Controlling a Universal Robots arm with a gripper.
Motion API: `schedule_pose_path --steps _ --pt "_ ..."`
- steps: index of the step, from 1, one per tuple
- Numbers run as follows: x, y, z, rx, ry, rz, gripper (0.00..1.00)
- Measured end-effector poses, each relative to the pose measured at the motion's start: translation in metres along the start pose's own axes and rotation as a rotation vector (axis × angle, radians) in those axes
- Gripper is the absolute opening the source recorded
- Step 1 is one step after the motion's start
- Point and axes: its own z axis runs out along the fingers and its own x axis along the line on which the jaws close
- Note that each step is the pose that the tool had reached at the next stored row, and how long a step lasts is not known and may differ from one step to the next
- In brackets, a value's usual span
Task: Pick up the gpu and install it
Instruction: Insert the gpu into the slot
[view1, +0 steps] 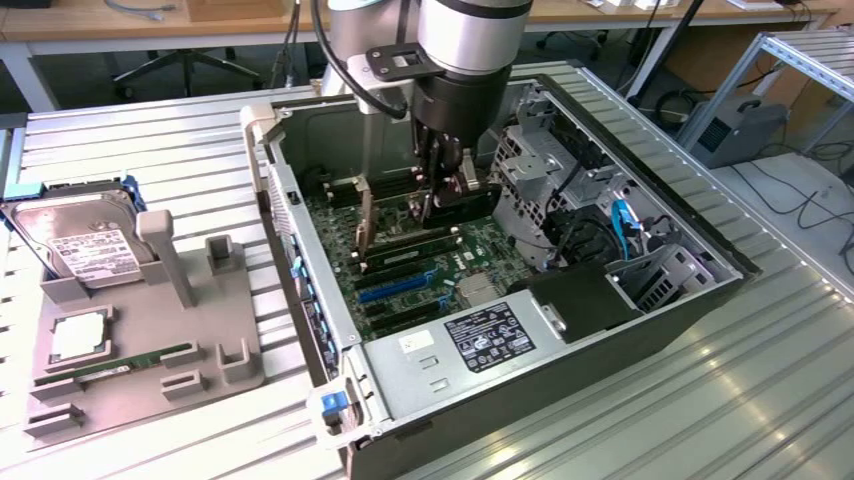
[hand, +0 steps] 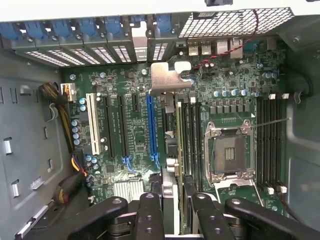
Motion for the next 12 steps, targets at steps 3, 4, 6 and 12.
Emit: schedule_pose_path --steps 3,4,6,12 --pt "0.0002 0.0 0.0 0.0 0.0 0.0 0.27" --pt "0.0005 0.0 0.0 0.0 -0.0001 0.0 0.27" --pt "0.0019 -0.0002 -0.0001 -0.0001 0.0 0.0 0.27" --pt "0.005 -0.0003 0.0003 0.0 0.0 0.0 0.27"
